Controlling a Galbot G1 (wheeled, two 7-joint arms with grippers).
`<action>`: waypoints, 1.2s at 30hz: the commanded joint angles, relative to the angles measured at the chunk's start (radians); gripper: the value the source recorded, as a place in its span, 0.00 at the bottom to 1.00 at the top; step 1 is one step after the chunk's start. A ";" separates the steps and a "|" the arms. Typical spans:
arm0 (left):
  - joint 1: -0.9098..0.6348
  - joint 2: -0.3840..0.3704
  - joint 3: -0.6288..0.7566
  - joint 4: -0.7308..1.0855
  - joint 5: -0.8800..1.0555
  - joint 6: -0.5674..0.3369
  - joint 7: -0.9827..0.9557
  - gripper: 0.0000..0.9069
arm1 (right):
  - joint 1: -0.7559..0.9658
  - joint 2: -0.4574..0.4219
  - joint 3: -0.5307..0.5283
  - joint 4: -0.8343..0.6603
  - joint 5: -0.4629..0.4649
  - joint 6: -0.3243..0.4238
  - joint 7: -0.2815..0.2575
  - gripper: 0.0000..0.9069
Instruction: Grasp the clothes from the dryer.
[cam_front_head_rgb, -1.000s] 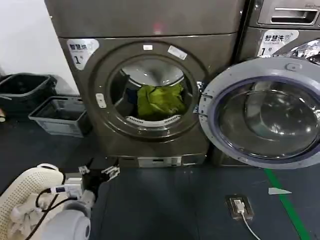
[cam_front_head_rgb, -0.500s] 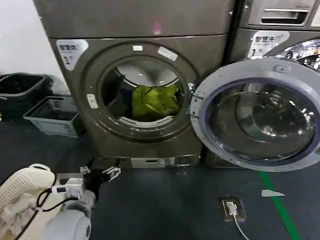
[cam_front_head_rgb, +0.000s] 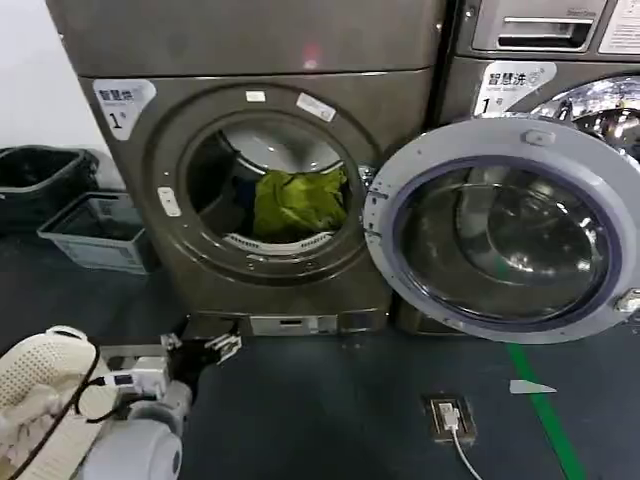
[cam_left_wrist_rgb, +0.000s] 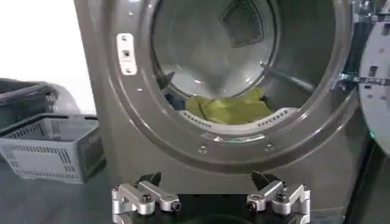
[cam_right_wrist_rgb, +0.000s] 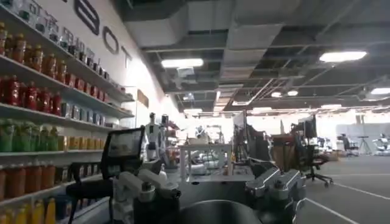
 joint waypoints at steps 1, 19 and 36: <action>-0.001 0.002 -0.001 -0.005 0.001 0.049 0.001 1.00 | 0.002 0.002 -0.002 0.003 -0.003 0.005 0.001 1.00; -0.011 0.005 0.001 0.006 0.013 0.049 -0.003 1.00 | 0.004 0.013 -0.001 0.003 0.048 0.055 0.020 1.00; -0.011 0.000 0.001 0.013 0.019 0.049 0.005 1.00 | 0.006 0.031 -0.001 0.000 0.071 0.096 0.009 1.00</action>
